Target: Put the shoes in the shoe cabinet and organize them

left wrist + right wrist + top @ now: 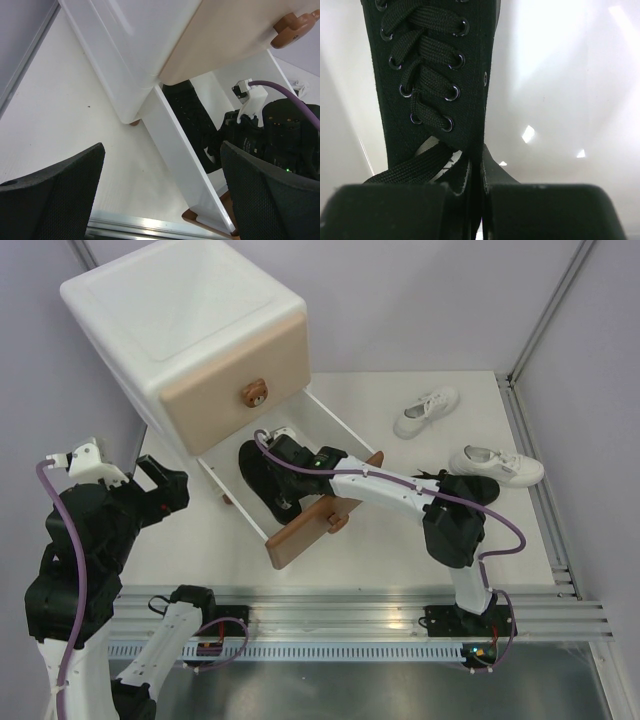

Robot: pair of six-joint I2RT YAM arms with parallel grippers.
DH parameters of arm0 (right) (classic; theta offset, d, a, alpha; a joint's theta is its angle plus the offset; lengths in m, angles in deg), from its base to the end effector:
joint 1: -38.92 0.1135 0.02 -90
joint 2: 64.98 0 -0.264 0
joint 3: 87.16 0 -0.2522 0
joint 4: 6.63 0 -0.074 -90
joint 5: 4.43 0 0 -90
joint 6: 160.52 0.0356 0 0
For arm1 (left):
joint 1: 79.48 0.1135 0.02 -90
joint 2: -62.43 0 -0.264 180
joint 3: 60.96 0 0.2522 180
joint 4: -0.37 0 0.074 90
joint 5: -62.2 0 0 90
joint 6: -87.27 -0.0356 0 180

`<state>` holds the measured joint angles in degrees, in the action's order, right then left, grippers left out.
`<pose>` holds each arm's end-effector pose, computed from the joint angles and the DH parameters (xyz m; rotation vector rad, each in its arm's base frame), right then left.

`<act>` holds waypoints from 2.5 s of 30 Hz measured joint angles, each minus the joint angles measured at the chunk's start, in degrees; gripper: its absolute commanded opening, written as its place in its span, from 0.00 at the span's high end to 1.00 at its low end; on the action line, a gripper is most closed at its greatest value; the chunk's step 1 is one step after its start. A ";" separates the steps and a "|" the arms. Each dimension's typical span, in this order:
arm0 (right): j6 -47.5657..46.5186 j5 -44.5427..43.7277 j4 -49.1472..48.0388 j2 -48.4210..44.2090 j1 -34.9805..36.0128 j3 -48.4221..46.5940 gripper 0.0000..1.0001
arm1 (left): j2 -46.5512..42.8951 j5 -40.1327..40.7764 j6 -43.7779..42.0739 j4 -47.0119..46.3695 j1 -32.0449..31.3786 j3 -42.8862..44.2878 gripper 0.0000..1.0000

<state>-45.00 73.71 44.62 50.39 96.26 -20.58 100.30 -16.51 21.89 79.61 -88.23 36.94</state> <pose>0.2492 0.3752 0.2563 -0.6034 2.4327 0.3563 0.0410 0.0007 0.4582 -0.3945 1.8634 -0.2077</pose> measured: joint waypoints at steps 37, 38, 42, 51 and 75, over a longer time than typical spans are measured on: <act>-5.20 -3.13 -3.28 -7.04 -0.96 0.20 0.12 | -0.04 3.72 -0.04 0.87 0.00 -0.55 0.00; -5.20 -3.32 -3.28 -7.87 -0.96 -0.11 0.12 | -0.04 3.72 -0.04 0.87 0.00 -0.55 0.00; -5.16 -4.13 -3.32 -11.69 -0.96 -1.03 0.12 | -0.04 3.72 -0.04 0.87 0.00 -0.52 0.00; -1.42 -10.86 -6.62 -26.10 -1.09 1.40 0.06 | 0.00 3.69 -0.04 0.90 0.00 -0.09 0.00; 38.66 -22.43 -3.02 -37.20 -30.99 34.12 0.12 | 0.35 2.19 -0.04 0.90 0.00 0.68 0.00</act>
<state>-6.33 51.29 41.61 13.19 65.26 13.54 100.65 -14.32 21.85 80.50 -88.23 37.62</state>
